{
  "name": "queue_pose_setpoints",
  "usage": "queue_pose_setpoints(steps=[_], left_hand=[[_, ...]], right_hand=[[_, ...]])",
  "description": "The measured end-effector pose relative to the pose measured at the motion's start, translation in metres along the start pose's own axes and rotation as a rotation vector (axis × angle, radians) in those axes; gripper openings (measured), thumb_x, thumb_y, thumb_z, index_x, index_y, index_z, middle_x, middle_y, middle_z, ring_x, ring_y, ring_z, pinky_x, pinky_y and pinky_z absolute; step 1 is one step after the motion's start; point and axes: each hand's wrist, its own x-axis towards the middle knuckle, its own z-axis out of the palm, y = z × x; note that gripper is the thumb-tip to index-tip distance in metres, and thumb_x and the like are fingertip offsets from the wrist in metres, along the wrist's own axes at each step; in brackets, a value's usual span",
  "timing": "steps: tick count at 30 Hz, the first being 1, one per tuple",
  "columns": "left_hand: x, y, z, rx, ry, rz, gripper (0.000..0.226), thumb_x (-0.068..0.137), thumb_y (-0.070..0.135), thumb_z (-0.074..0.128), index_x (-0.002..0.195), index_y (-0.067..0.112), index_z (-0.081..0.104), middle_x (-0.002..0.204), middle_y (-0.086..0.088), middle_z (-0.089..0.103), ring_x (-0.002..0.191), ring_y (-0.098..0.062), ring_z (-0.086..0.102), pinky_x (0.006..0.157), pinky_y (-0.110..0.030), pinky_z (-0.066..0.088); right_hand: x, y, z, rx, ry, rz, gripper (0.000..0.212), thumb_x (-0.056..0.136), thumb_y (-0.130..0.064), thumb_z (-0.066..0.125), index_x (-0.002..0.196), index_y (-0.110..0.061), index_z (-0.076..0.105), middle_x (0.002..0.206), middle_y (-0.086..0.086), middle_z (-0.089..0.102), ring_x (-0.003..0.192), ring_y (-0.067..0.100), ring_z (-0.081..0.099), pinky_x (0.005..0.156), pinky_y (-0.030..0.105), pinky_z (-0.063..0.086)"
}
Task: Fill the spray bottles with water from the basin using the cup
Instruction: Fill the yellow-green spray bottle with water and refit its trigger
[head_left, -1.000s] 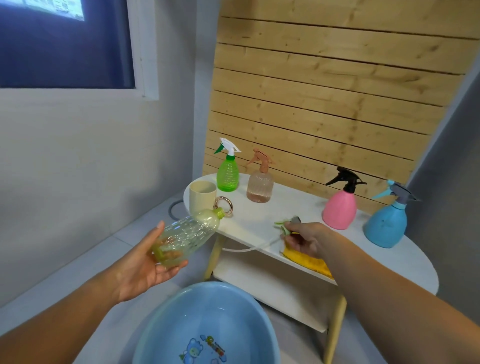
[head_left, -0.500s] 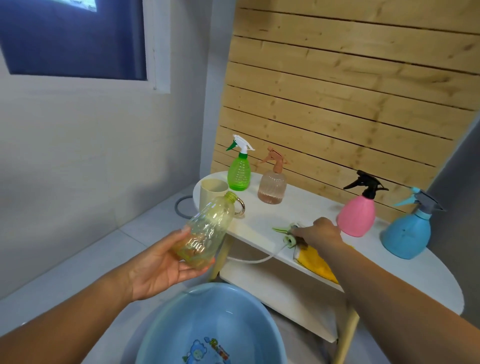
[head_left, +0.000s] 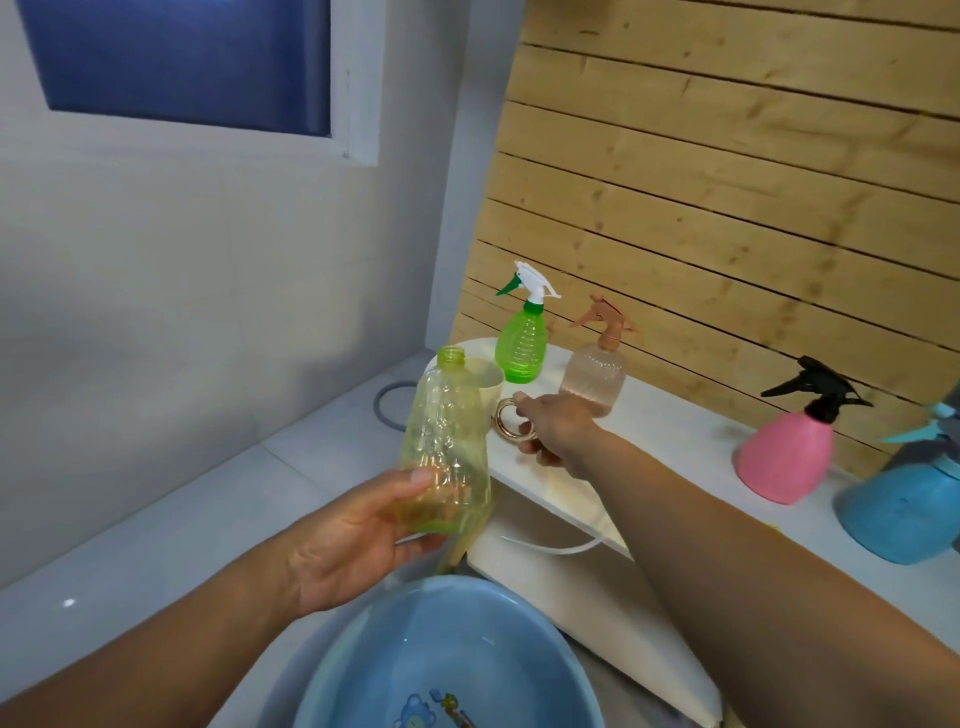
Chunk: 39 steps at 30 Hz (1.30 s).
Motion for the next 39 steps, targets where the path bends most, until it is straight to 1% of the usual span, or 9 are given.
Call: queue_pose_setpoints(steps=[6,11,13,15,18,24,30,35,39], left_hand=[[0.002,0.008,-0.004,0.128,0.014,0.031,0.074,0.068,0.031,0.086,0.137,0.017,0.064,0.136,-0.012,0.069,0.129,-0.028,0.064,0.114,-0.044,0.045],[-0.001,0.019,-0.005,0.136,0.064,0.108,0.08,0.045,0.035,0.103,0.119,0.024,0.076,0.129,-0.009,0.073,0.12,-0.025,0.07,0.106,-0.04,0.051],[-0.004,0.021,-0.007,0.166,0.082,0.121,0.098,0.04,0.038,0.105,0.13,0.022,0.068,0.13,-0.008,0.072,0.121,-0.024,0.07,0.102,-0.039,0.054],[-0.009,0.02,-0.01,0.22,0.09,0.112,0.109,0.041,0.035,0.105,0.139,0.021,0.06,0.132,-0.007,0.071,0.122,-0.025,0.069,0.1,-0.039,0.054],[-0.021,0.014,-0.011,0.325,0.091,0.073,0.094,0.054,0.019,0.099,0.139,0.022,0.058,0.131,-0.007,0.071,0.122,-0.025,0.069,0.101,-0.042,0.054],[-0.043,-0.008,-0.025,0.449,0.148,-0.002,0.092,0.056,0.006,0.091,0.137,0.024,0.053,0.131,-0.004,0.07,0.116,-0.018,0.071,0.094,-0.036,0.059],[-0.048,-0.033,-0.041,0.613,0.263,-0.057,0.11,0.038,0.032,0.1,0.135,0.028,0.05,0.131,0.001,0.066,0.121,-0.015,0.064,0.106,-0.039,0.053],[-0.045,-0.045,-0.048,0.677,0.276,-0.079,0.106,0.044,0.027,0.099,0.136,0.027,0.048,0.132,0.003,0.061,0.121,-0.013,0.062,0.104,-0.036,0.053],[-0.046,-0.056,-0.06,0.747,0.281,-0.122,0.101,0.053,0.017,0.101,0.137,0.025,0.047,0.131,0.004,0.059,0.12,-0.012,0.061,0.098,-0.03,0.054]], right_hand=[[0.002,0.002,0.008,0.141,-0.067,0.035,0.03,0.106,-0.033,0.048,0.085,-0.013,0.053,0.076,0.008,0.05,0.056,0.014,0.033,0.044,0.022,0.027],[-0.027,-0.01,-0.001,0.173,-0.073,-0.024,0.032,0.105,-0.037,0.047,0.085,-0.013,0.054,0.077,0.007,0.044,0.053,0.014,0.029,0.039,0.022,0.029],[-0.046,-0.016,-0.004,0.223,-0.079,-0.027,0.032,0.105,-0.036,0.048,0.084,-0.013,0.054,0.072,0.005,0.044,0.05,0.013,0.027,0.04,0.021,0.027],[-0.062,-0.02,-0.004,0.272,-0.085,-0.001,0.032,0.106,-0.035,0.048,0.083,-0.013,0.054,0.069,0.003,0.044,0.048,0.012,0.026,0.04,0.021,0.024],[-0.09,-0.019,-0.004,0.298,-0.091,0.051,0.035,0.107,-0.036,0.047,0.08,-0.014,0.053,0.065,0.001,0.043,0.041,0.009,0.027,0.039,0.019,0.023],[-0.141,0.003,-0.005,0.185,-0.119,0.029,0.033,0.106,-0.036,0.048,0.079,-0.017,0.052,0.065,0.001,0.044,0.039,0.009,0.028,0.039,0.019,0.025],[-0.151,0.028,0.011,0.046,-0.141,-0.022,0.027,0.104,-0.034,0.049,0.084,-0.015,0.05,0.074,0.008,0.038,0.051,0.016,0.024,0.046,0.02,0.022],[-0.155,0.041,0.029,-0.112,-0.148,-0.056,0.033,0.101,-0.038,0.049,0.077,-0.015,0.051,0.073,0.005,0.046,0.055,0.019,0.039,0.045,0.022,0.035],[-0.158,0.057,0.044,-0.203,-0.17,-0.057,0.033,0.101,-0.04,0.046,0.079,-0.016,0.05,0.075,0.006,0.048,0.065,0.025,0.044,0.059,0.031,0.043]])
